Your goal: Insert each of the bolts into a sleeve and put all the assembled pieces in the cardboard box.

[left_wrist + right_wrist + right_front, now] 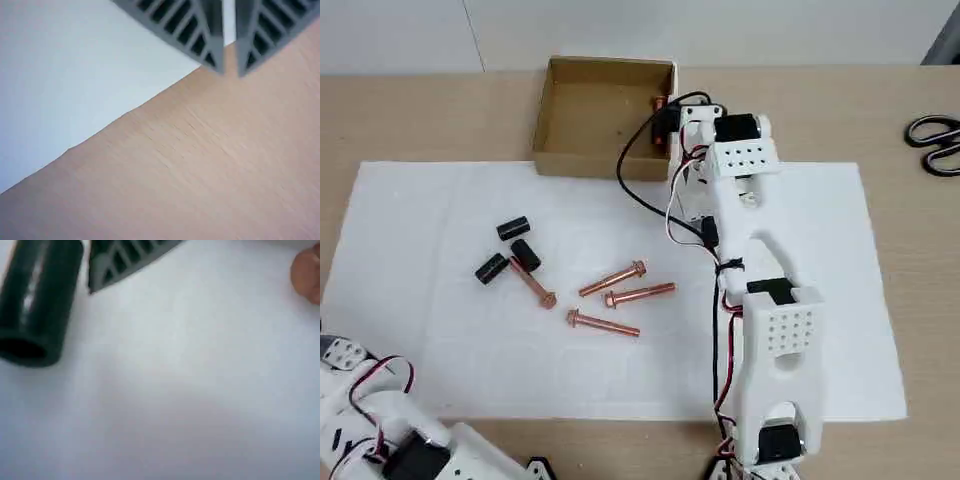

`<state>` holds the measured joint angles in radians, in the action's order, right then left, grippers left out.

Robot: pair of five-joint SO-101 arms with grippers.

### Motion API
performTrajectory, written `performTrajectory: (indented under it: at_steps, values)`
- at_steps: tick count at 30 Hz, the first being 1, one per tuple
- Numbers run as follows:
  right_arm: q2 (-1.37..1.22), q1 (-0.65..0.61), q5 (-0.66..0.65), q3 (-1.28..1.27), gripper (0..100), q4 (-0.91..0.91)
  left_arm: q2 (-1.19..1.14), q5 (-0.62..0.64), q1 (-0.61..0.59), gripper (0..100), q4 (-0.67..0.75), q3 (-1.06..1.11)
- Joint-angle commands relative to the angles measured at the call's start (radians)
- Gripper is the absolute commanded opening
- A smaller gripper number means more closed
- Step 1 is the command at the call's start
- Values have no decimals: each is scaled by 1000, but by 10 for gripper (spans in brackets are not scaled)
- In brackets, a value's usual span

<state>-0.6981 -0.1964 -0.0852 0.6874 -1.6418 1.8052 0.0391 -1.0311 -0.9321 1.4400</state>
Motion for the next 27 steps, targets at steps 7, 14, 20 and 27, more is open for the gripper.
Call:
performTrajectory:
  at_steps: [7,14,20,27]
  values:
    - [-38,-15,-3,26,151,-2,14,6,3,6,-2,-12]
    - [-114,-28,-3,31,148,4,14,6,3,6,-2,-12]
    - [-120,-30,-3,31,79,19,14,6,-2,6,-2,-12]
    - [-108,-24,-6,31,5,18,14,8,5,6,-3,-35]
